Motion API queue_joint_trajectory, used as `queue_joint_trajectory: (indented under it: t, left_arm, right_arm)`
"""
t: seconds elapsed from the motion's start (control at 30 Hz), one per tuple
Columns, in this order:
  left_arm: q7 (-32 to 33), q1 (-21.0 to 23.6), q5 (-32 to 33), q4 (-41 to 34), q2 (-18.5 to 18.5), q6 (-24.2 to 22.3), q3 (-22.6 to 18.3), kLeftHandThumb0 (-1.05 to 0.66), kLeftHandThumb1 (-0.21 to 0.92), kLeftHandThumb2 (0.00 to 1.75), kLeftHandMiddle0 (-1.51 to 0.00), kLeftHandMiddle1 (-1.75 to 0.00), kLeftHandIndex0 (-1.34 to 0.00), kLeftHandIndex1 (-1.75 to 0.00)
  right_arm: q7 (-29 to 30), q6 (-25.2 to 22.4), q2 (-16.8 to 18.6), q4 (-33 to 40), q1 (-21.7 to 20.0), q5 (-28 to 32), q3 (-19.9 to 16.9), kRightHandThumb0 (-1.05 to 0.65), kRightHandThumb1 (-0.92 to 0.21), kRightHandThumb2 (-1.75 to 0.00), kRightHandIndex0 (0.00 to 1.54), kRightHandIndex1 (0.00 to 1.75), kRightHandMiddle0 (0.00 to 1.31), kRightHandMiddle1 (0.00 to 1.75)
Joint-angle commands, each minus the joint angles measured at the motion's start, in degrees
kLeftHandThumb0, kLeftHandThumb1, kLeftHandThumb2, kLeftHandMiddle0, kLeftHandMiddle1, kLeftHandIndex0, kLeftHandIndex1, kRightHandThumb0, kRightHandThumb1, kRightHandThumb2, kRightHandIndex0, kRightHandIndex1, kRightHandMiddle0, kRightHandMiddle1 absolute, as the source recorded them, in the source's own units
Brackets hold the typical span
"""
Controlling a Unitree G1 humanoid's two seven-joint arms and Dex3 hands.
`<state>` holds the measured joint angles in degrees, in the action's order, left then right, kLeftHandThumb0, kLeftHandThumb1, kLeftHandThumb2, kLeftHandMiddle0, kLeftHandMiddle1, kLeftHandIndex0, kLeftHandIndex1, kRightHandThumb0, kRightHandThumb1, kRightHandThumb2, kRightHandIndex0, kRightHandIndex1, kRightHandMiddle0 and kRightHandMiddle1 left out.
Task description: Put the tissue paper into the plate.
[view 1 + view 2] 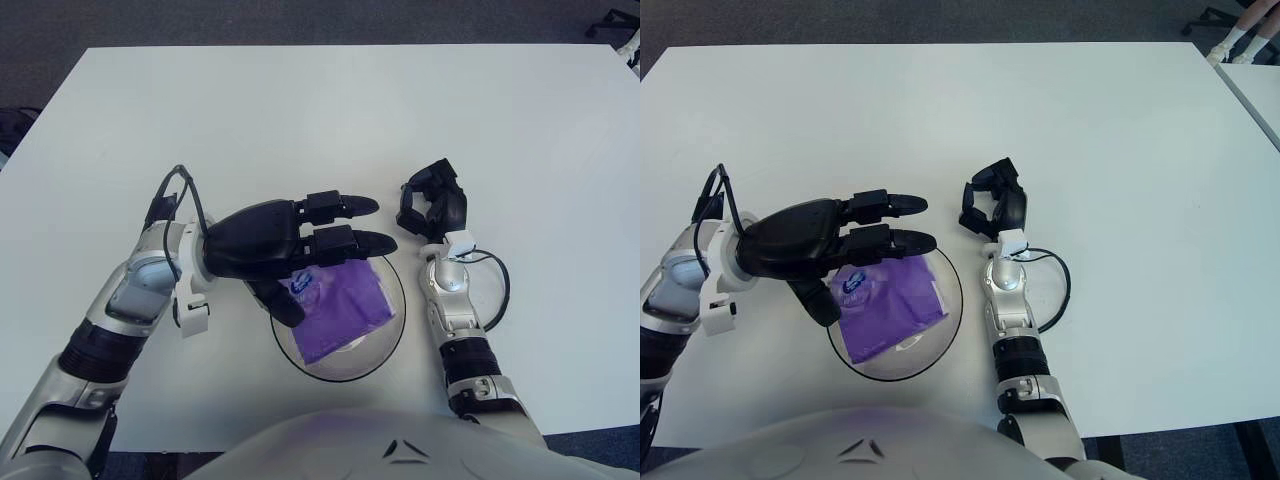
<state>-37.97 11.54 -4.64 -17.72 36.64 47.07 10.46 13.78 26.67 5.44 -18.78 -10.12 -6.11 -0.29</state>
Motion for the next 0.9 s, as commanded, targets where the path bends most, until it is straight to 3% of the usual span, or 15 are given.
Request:
queue_joint_trajectory:
  t: [0.0,0.47,0.73,0.87]
  left_arm:
    - [-0.41,-0.45,1.24,-1.09,1.16,-1.39,0.25,-1.05,0.92,0.95,0.0,0.0,0.0,0.0]
    - [-0.16,-1.4,4.28,-2.59,1.39,-3.54,0.47,-1.05,0.92,0.93,0.0,0.0,0.0,0.0]
    - [-0.67,-1.66,3.9,-4.97,3.07,-7.86,-1.46,-1.05,0.92,0.91,0.0,0.0,0.0,0.0]
    - [1.9,-5.04,5.35,-5.32,1.63,-11.76,-4.01,-1.05,0.92,0.96,0.0,0.0,0.0,0.0]
  right_arm:
    - [-1.3,-1.99,-1.02,-3.67,4.03,0.19,-0.14,-0.44,-0.44,-1.18,0.81,1.54,0.51,1.75]
    - [-3.02,-1.0,-1.33,-3.62,4.36,0.82,-0.37,-0.44,-0.44,-1.17,0.8,1.52,0.51,1.75]
    - [-3.51,-0.08,-1.62,-4.1,4.81,0.55,-0.54,-0.44,-0.46,-1.15,0.82,1.52,0.5,1.75]
    - [-2.85,0.52,-1.63,-5.49,4.24,0.27,-0.81,-0.44,-0.46,-1.15,0.84,1.54,0.5,1.75]
